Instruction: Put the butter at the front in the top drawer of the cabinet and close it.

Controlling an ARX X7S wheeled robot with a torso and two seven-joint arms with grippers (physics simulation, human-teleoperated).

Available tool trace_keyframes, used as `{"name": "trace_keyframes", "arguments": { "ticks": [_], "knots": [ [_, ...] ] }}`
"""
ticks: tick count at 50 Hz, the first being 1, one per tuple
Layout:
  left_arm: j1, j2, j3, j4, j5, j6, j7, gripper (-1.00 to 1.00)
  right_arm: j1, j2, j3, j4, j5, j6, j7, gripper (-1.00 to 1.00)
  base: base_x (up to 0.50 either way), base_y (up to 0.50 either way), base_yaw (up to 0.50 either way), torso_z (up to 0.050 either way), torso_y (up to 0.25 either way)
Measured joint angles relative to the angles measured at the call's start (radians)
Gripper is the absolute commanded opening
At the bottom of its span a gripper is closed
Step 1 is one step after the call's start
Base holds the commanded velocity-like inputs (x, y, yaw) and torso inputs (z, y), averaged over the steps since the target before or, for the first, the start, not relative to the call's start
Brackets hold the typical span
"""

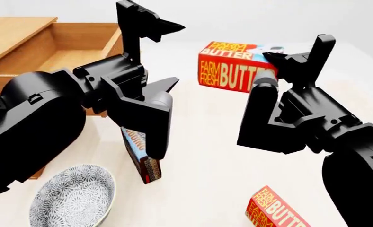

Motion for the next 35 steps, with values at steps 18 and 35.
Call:
{"name": "trace_keyframes", "arguments": {
  "ticks": [18, 35],
  "knots": [
    [0.022, 0.003, 0.01, -0.004, 0.002, 0.008, 0.0, 1.0, -0.022, -0.016, 0.013, 0.004, 0.012, -0.005, 0.003, -1.0, 0.0, 0.0, 0.0, 0.0, 0.001],
    [0.039, 0.005, 0.016, -0.011, 0.004, 0.011, -0.001, 1.0, -0.028, -0.025, 0.019, 0.007, 0.014, -0.013, 0.0, -1.0, 0.0, 0.0, 0.0, 0.001, 0.001]
  ]
}}
